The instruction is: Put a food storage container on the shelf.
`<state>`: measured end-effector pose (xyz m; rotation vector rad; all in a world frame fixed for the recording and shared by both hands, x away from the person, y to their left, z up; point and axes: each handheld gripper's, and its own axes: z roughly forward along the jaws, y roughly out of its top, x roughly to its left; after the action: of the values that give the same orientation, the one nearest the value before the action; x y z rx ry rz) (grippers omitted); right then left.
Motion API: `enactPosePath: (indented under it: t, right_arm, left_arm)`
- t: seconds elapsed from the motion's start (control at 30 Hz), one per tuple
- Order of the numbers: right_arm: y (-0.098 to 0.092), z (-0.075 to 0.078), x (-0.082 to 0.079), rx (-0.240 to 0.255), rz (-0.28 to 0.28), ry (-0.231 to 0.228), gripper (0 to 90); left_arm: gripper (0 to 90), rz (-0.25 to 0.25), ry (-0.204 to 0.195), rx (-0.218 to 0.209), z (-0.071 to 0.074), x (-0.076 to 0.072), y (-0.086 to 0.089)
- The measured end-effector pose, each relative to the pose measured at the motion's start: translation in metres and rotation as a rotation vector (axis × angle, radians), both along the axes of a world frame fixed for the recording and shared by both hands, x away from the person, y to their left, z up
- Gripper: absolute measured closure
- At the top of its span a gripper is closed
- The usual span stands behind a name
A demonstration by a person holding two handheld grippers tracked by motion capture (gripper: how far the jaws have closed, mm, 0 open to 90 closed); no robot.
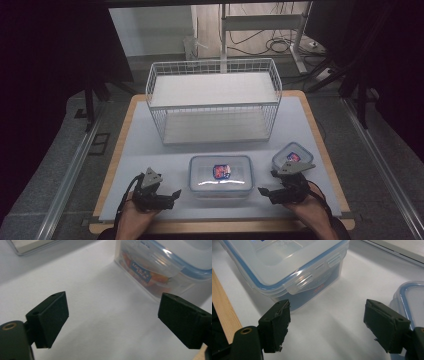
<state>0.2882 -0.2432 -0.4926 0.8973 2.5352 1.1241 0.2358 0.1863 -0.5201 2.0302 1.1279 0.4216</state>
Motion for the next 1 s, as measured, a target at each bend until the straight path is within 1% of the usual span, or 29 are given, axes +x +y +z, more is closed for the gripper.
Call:
enactPosePath:
  t: [0.03,0.07,0.13,0.17,0.23,0.33,0.43,0.5,0.53,0.57,0.6,0.67,0.7,0.73,0.77,0.8,0.83,0.87,0.93,1.0]
  right_arm:
    - [0.0,0.001,0.0,-0.002,-0.002,-0.001,21.5]
    - [0.0,0.001,0.0,0.001,-0.003,0.0,22.1]
    - [-0.001,0.005,0.001,0.021,-0.008,0.012,22.8]
    - [-0.001,0.005,0.001,0.021,-0.008,0.012,22.8]
    - [-0.002,0.007,0.003,0.05,-0.01,0.036,23.5]
    - [-0.003,0.012,0.007,0.118,-0.014,0.08,24.6]
    - [-0.001,0.017,0.01,0.153,-0.014,0.114,26.3]
    - [0.004,0.018,0.016,0.159,-0.007,0.138,27.5]
    - [0.004,0.018,0.016,0.159,-0.007,0.138,27.5]
    - [0.008,0.016,0.019,0.153,-0.001,0.152,27.4]
    - [0.008,0.016,0.019,0.153,-0.001,0.152,27.4]
    - [0.014,0.014,0.023,0.151,0.003,0.179,25.6]
    - [0.019,0.01,0.027,0.153,0.006,0.209,23.0]
    - [0.019,0.01,0.027,0.153,0.006,0.209,23.0]
    - [0.023,0.006,0.031,0.164,0.013,0.249,20.6]
    - [0.023,0.006,0.031,0.164,0.013,0.249,20.6]
    - [0.027,0.004,0.034,0.176,0.021,0.278,19.4]
    - [0.027,0.004,0.034,0.176,0.021,0.278,19.4]
    - [0.03,0.003,0.038,0.184,0.03,0.295,19.0]
    - [0.032,0.002,0.041,0.191,0.036,0.315,18.8]
  left_arm:
    - [10.5,0.002,0.003,-0.01,0.001,0.0,0.001]
    - [10.5,-0.003,0.017,-0.029,0.002,0.001,0.001]
    - [7.3,-0.011,0.035,-0.059,0.004,0.001,0.001]
    - [7.3,-0.013,0.042,-0.074,0.005,0.002,0.001]
    - [7.1,-0.024,0.056,-0.102,0.008,0.004,0.0]
    - [6.6,-0.045,0.053,-0.111,0.014,0.01,-0.002]
    - [6.4,-0.074,0.065,-0.146,0.02,0.018,-0.005]
    - [6.8,-0.094,0.079,-0.165,0.023,0.026,-0.008]
    - [6.8,-0.099,0.086,-0.17,0.023,0.029,-0.009]
    - [7.3,-0.108,0.096,-0.179,0.023,0.033,-0.01]
    - [7.3,-0.119,0.112,-0.195,0.023,0.038,-0.011]
    - [7.3,-0.143,0.146,-0.226,0.02,0.046,-0.013]
    - [7.3,-0.172,0.183,-0.261,0.016,0.054,-0.015]
    - [7.3,-0.172,0.183,-0.261,0.016,0.054,-0.015]
    - [7.3,-0.185,0.198,-0.279,0.014,0.057,-0.016]
    - [7.3,-0.198,0.213,-0.288,0.012,0.06,-0.018]
    - [7.5,-0.211,0.222,-0.292,0.011,0.062,-0.02]
    - [7.5,-0.222,0.232,-0.294,0.01,0.064,-0.022]
    - [8.6,-0.241,0.248,-0.29,0.008,0.067,-0.027]
    - [9.9,-0.255,0.257,-0.306,0.007,0.069,-0.029]
